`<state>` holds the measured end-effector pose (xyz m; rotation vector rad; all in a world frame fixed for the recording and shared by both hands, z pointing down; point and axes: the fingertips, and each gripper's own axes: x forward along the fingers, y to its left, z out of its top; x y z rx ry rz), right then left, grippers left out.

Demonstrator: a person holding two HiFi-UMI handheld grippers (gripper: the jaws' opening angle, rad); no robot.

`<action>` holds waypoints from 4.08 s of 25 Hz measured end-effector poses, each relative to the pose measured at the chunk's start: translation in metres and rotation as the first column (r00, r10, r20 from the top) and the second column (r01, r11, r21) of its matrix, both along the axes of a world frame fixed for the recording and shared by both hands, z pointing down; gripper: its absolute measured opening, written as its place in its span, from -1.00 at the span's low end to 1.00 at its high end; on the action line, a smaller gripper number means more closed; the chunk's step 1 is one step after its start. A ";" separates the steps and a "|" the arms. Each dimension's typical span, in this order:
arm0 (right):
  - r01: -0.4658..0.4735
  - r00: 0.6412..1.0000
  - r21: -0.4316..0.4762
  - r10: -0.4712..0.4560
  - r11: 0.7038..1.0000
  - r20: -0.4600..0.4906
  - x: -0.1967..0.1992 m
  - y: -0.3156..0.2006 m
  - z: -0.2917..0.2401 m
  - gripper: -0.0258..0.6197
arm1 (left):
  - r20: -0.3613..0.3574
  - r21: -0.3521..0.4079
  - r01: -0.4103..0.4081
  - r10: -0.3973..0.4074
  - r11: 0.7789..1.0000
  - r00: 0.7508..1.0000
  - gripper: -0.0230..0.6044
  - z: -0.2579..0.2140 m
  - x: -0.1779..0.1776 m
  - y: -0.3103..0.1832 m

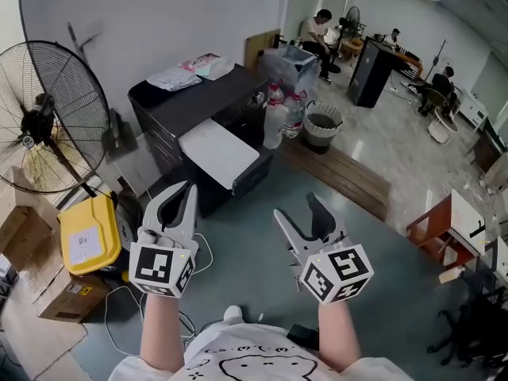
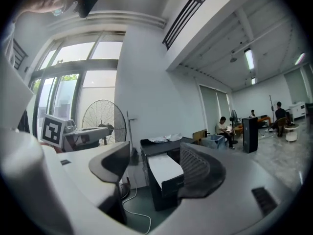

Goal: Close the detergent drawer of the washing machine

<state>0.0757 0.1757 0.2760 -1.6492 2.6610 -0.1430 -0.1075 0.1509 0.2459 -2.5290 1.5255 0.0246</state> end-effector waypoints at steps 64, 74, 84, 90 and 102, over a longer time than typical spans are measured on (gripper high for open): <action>0.347 0.911 -0.594 -0.111 0.726 0.397 -0.001 -0.278 0.298 0.05 | 0.091 -0.235 0.139 -0.120 0.962 0.989 -0.87 0.095 0.029 -0.270; 0.498 0.825 -0.565 -0.160 0.658 0.541 -0.019 -0.279 0.323 0.05 | 0.116 -0.266 0.145 -0.117 0.953 0.986 -0.87 0.116 0.036 -0.276; 0.619 0.684 -0.458 -0.152 0.638 0.714 -0.026 -0.282 0.337 0.05 | 0.151 -0.294 0.157 -0.116 0.943 0.982 -0.87 0.137 0.032 -0.272; 0.703 0.601 -0.369 -0.229 0.608 0.766 -0.030 -0.283 0.340 0.05 | 0.176 -0.317 0.133 -0.079 0.939 0.981 -0.87 0.148 0.034 -0.272; 0.731 0.543 -0.310 -0.243 0.608 0.804 -0.035 -0.287 0.338 0.08 | 0.191 -0.326 0.105 -0.043 0.940 0.981 -0.87 0.155 0.039 -0.273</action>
